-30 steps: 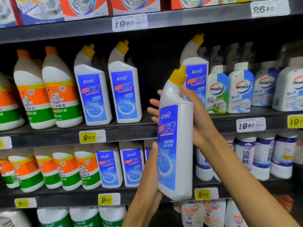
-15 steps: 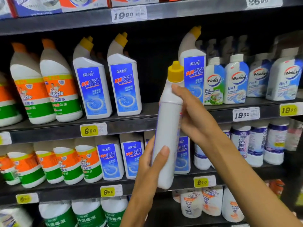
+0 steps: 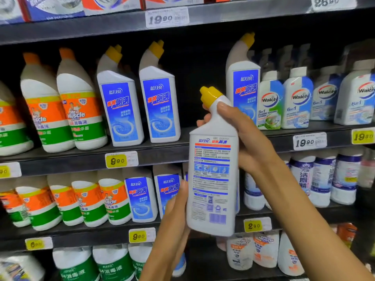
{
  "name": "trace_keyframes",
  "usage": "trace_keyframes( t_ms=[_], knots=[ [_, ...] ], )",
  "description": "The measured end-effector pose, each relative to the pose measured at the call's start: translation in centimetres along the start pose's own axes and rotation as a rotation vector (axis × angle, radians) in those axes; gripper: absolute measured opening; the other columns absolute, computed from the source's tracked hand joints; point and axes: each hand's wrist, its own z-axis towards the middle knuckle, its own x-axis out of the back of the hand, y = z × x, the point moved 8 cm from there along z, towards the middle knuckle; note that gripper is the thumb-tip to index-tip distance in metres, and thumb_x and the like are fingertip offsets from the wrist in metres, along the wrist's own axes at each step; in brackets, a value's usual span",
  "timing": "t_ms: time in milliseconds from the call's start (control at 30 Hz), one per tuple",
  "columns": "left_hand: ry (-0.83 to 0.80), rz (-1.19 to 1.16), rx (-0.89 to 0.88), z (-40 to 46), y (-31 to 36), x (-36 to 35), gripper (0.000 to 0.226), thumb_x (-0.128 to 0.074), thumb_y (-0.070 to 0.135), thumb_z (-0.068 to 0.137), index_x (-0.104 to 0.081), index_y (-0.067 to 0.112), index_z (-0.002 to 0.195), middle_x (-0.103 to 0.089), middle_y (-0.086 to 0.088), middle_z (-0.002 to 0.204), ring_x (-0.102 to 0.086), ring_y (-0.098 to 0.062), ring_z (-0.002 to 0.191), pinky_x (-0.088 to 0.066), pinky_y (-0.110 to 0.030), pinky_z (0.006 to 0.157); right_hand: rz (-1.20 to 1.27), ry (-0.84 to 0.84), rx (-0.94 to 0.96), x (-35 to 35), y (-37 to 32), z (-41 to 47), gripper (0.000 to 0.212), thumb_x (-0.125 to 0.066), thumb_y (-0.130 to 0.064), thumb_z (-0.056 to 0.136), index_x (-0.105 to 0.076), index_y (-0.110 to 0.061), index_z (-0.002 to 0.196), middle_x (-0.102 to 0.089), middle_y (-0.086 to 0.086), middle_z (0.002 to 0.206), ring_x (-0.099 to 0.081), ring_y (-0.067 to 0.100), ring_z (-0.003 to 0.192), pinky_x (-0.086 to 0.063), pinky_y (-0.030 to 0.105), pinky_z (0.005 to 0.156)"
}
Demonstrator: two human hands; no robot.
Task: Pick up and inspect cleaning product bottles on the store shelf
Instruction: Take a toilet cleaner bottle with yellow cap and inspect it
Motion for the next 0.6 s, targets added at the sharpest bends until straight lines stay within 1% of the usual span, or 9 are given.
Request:
trace_keyframes(
  t_ms=[67,167,233,300,367,433,500,567,600],
  knots=[
    [0.13,0.085,0.004,0.3,-0.1,0.6,0.051,-0.044,0.071,0.064,-0.075,0.036,0.085,-0.076,0.001,0.091,-0.072,-0.018,0.09,-0.054,-0.045,0.089,-0.054,0.036,0.041,0.1,0.0,-0.2,0.018,-0.064,-0.035,0.074,-0.075,-0.023,0.082,-0.073,0.002,0.08,-0.07,0.016,0.078,-0.057,0.033,0.078],
    [0.284,0.049,0.073,0.3,-0.4,1.0,0.048,-0.043,0.063,0.077,-0.068,0.021,0.08,-0.075,-0.005,0.079,-0.07,-0.026,0.08,-0.052,-0.048,0.091,0.015,0.001,0.034,-0.4,0.3,-0.3,0.022,-0.061,-0.042,0.075,-0.078,-0.027,0.074,-0.074,0.001,0.082,-0.071,0.016,0.08,-0.057,0.034,0.078],
    [0.251,-0.021,0.13,0.3,-0.4,0.3,0.042,-0.052,0.053,0.083,-0.06,0.013,0.073,-0.067,-0.011,0.071,-0.063,-0.025,0.069,-0.051,-0.044,0.082,0.115,-0.074,-0.003,-1.1,0.2,-0.3,0.03,-0.057,-0.047,0.078,-0.079,-0.026,0.079,-0.074,0.003,0.09,-0.071,0.019,0.09,-0.058,0.036,0.081],
    [0.159,-0.107,0.171,0.1,-0.4,-1.0,0.043,-0.061,0.05,0.068,-0.061,0.008,0.075,-0.06,-0.014,0.073,-0.057,-0.023,0.065,-0.049,-0.04,0.073,0.083,-0.121,-0.036,-1.6,0.1,0.0,0.046,-0.048,-0.055,0.083,-0.078,-0.021,0.092,-0.073,0.006,0.097,-0.068,0.021,0.099,-0.055,0.034,0.086],
    [0.04,-0.236,0.237,-0.7,-0.6,-2.4,0.066,-0.06,0.055,0.058,-0.065,0.005,0.1,-0.06,-0.019,0.081,-0.059,-0.024,0.062,-0.052,-0.034,0.061,0.002,-0.147,-0.04,-2.4,0.2,0.5,0.061,-0.036,-0.062,0.087,-0.076,-0.017,0.096,-0.073,0.007,0.094,-0.068,0.02,0.098,-0.052,0.034,0.093],
    [-0.049,-0.293,0.286,-1.4,-0.7,-3.4,0.082,-0.055,0.057,0.063,-0.056,0.0,0.122,-0.062,-0.019,0.084,-0.061,-0.023,0.059,-0.053,-0.03,0.052,0.004,-0.155,-0.021,-3.1,0.2,0.7,0.057,-0.042,-0.063,0.085,-0.076,-0.018,0.082,-0.072,0.003,0.08,-0.069,0.016,0.082,-0.055,0.033,0.086],
    [-0.043,-0.202,0.303,-1.3,-0.9,-3.2,0.085,-0.05,0.058,0.067,-0.051,-0.004,0.126,-0.059,-0.022,0.095,-0.061,-0.026,0.072,-0.054,-0.034,0.061,0.069,-0.158,-0.008,-3.6,0.2,0.7,0.046,-0.053,-0.058,0.081,-0.073,-0.018,0.07,-0.067,-0.001,0.069,-0.066,0.012,0.067,-0.055,0.028,0.072],
    [-0.059,-0.11,0.297,-1.1,-0.9,-3.1,0.084,-0.047,0.059,0.068,-0.052,-0.005,0.123,-0.06,-0.023,0.1,-0.06,-0.032,0.082,-0.055,-0.039,0.071,0.088,-0.151,0.002,-3.5,0.2,0.6,0.044,-0.051,-0.053,0.086,-0.071,-0.019,0.067,-0.065,-0.002,0.067,-0.064,0.011,0.063,-0.054,0.024,0.066],
    [-0.035,-0.083,0.264,-0.8,-0.8,-2.8,0.084,-0.045,0.061,0.068,-0.053,-0.003,0.122,-0.065,-0.02,0.1,-0.063,-0.033,0.085,-0.056,-0.042,0.076,0.056,-0.156,0.011,-3.4,0.0,0.5,0.045,-0.049,-0.053,0.087,-0.071,-0.02,0.067,-0.066,-0.002,0.067,-0.064,0.01,0.063,-0.054,0.024,0.065]
  ],
)
